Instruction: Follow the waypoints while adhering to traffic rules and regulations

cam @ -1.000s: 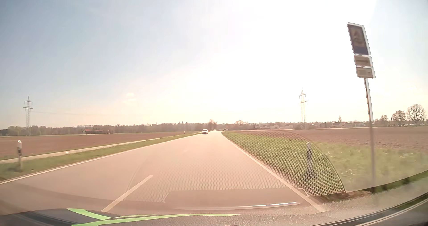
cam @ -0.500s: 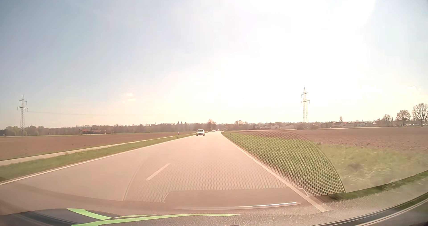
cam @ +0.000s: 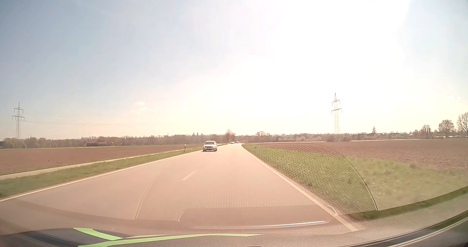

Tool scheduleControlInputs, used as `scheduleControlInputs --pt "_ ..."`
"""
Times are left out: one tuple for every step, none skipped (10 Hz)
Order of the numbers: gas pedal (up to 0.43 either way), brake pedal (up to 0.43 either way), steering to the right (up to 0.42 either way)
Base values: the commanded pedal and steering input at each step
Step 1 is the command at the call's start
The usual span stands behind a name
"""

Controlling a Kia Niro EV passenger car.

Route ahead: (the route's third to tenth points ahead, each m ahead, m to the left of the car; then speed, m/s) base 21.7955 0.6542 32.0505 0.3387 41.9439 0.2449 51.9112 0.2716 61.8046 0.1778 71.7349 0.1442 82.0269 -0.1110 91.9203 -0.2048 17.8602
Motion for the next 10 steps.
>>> scheduleControlInputs --pt "0.169 0.000 0.000" --pt "0.169 0.000 0.000" --pt "0.169 0.000 0.001" --pt "0.169 0.000 0.001" --pt "0.169 0.000 0.000" --pt "0.169 0.000 0.000" --pt "0.169 0.000 0.000" --pt "0.169 0.000 0.000" --pt "0.169 0.000 0.000" --pt "0.169 0.000 0.000"
